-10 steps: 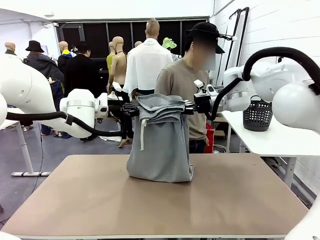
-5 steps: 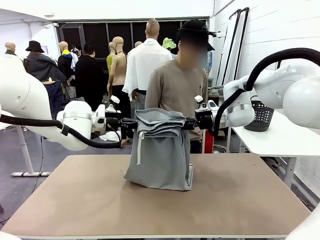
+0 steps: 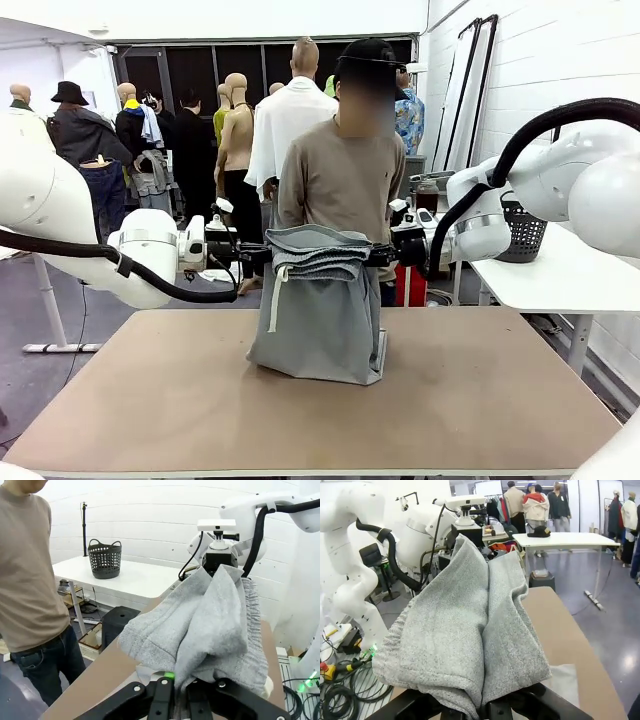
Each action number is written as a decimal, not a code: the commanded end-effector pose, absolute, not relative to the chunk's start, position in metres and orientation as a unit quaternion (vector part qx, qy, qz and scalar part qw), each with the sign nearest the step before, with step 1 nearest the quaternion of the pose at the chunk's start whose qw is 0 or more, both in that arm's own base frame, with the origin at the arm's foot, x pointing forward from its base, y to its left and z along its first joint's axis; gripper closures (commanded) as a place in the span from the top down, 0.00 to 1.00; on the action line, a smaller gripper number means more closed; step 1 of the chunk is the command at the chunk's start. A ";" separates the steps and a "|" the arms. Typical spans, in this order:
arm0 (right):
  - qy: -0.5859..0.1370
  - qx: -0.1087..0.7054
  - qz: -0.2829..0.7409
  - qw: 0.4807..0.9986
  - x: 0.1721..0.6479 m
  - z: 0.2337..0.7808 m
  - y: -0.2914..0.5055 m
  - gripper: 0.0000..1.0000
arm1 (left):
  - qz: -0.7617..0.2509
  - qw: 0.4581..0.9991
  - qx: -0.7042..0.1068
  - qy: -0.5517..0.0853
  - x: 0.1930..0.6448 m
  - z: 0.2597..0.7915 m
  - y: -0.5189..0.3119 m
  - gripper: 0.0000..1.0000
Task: Fold the training pants.
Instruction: Fold the Training pants in half.
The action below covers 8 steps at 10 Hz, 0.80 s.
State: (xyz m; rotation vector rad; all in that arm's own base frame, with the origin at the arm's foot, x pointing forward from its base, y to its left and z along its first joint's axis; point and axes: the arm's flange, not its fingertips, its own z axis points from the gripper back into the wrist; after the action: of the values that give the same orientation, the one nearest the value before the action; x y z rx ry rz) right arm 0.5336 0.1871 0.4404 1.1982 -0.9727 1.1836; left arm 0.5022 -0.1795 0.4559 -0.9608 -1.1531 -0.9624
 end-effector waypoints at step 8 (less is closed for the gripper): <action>-0.393 0.548 0.438 0.595 0.509 0.386 0.188 0.00 | -0.342 0.681 -0.458 -0.458 0.456 0.413 -0.169 0.00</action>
State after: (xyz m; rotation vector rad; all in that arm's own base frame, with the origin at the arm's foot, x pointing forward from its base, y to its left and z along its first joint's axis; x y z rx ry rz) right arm 0.5140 0.1882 0.3889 1.2578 -0.8914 1.0766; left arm 0.4675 -0.1721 0.4060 -1.0123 -1.0401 -0.8326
